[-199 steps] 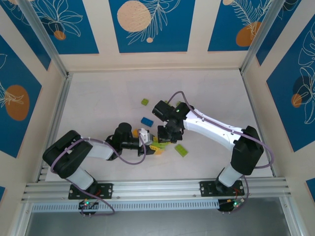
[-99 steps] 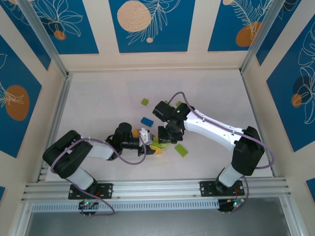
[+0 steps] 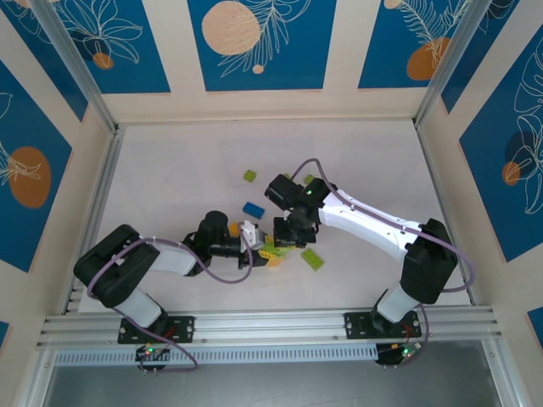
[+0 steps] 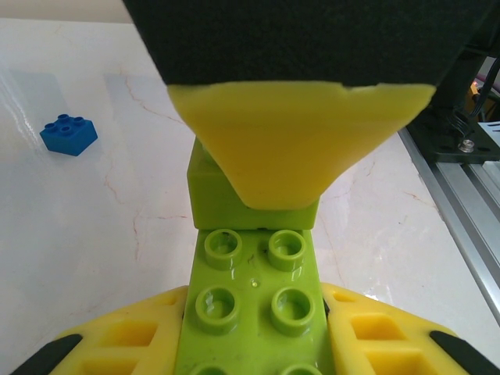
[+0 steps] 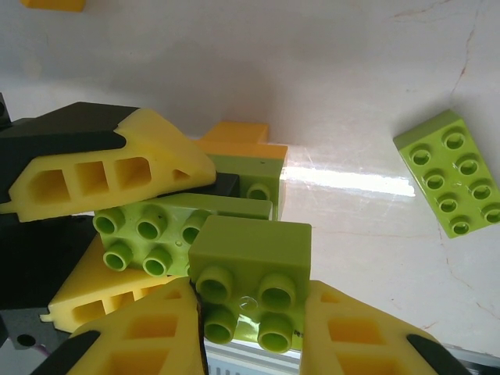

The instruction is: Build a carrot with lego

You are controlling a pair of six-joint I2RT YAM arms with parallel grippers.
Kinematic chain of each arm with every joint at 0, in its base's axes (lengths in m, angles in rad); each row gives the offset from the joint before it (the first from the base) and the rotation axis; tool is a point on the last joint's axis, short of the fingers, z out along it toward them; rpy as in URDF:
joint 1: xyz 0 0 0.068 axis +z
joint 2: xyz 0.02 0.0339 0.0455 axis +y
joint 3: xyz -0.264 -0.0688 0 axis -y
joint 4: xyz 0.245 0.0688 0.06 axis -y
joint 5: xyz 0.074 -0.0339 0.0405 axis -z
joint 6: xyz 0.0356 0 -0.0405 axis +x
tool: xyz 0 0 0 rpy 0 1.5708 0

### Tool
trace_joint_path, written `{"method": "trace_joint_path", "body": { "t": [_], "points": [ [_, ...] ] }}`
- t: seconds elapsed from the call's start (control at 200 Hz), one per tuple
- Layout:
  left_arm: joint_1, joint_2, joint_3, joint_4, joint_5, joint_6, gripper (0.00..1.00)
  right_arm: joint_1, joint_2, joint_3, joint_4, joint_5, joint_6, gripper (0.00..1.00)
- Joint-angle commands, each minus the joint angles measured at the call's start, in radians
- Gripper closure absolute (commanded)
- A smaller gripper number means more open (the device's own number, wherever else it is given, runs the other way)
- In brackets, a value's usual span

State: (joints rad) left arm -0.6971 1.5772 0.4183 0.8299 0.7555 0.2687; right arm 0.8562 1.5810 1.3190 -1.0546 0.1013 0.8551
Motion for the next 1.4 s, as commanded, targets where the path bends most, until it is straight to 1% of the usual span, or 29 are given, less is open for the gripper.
{"method": "trace_joint_path", "body": {
  "t": [0.0, 0.265, 0.47, 0.69, 0.745, 0.885, 1.0, 1.105, 1.21, 1.29, 1.355, 1.395],
  "points": [
    [-0.008, 0.015, 0.01, -0.032, -0.03, 0.022, 0.76, -0.005, 0.044, -0.06, -0.094, 0.067, 0.021, 0.77],
    [-0.008, 0.018, 0.011, -0.034, -0.034, 0.023, 0.77, -0.006, 0.042, -0.051, -0.12, 0.092, 0.019, 0.77],
    [-0.008, 0.016, 0.011, -0.034, -0.036, 0.024, 0.76, 0.001, 0.058, -0.076, -0.058, 0.03, 0.01, 0.76],
    [-0.007, 0.017, 0.011, -0.033, -0.038, 0.024, 0.76, 0.009, 0.053, -0.06, -0.047, 0.025, 0.003, 0.75],
    [-0.008, 0.018, 0.011, -0.033, -0.038, 0.023, 0.76, 0.01, 0.04, -0.055, -0.042, 0.025, -0.002, 0.72],
    [-0.008, 0.016, 0.011, -0.035, -0.039, 0.024, 0.76, 0.023, 0.008, -0.036, 0.001, 0.035, -0.025, 0.58],
    [-0.008, 0.016, 0.011, -0.036, -0.041, 0.023, 0.75, 0.037, -0.017, -0.006, 0.004, 0.072, -0.03, 0.45],
    [-0.008, 0.017, 0.012, -0.039, -0.041, 0.022, 0.74, 0.043, -0.06, 0.011, -0.003, 0.109, -0.027, 0.38],
    [-0.008, 0.015, 0.011, -0.038, -0.047, 0.022, 0.7, 0.044, -0.107, 0.011, -0.008, 0.125, -0.027, 0.34],
    [-0.008, 0.014, 0.008, -0.035, -0.049, 0.021, 0.65, 0.044, -0.136, 0.007, -0.019, 0.134, -0.026, 0.34],
    [-0.008, 0.012, 0.008, -0.032, -0.045, 0.017, 0.59, 0.045, -0.161, 0.001, -0.032, 0.141, -0.023, 0.34],
    [-0.007, 0.012, 0.012, -0.04, -0.044, 0.014, 0.53, 0.046, -0.179, -0.007, -0.044, 0.144, -0.02, 0.34]
  ]
}}
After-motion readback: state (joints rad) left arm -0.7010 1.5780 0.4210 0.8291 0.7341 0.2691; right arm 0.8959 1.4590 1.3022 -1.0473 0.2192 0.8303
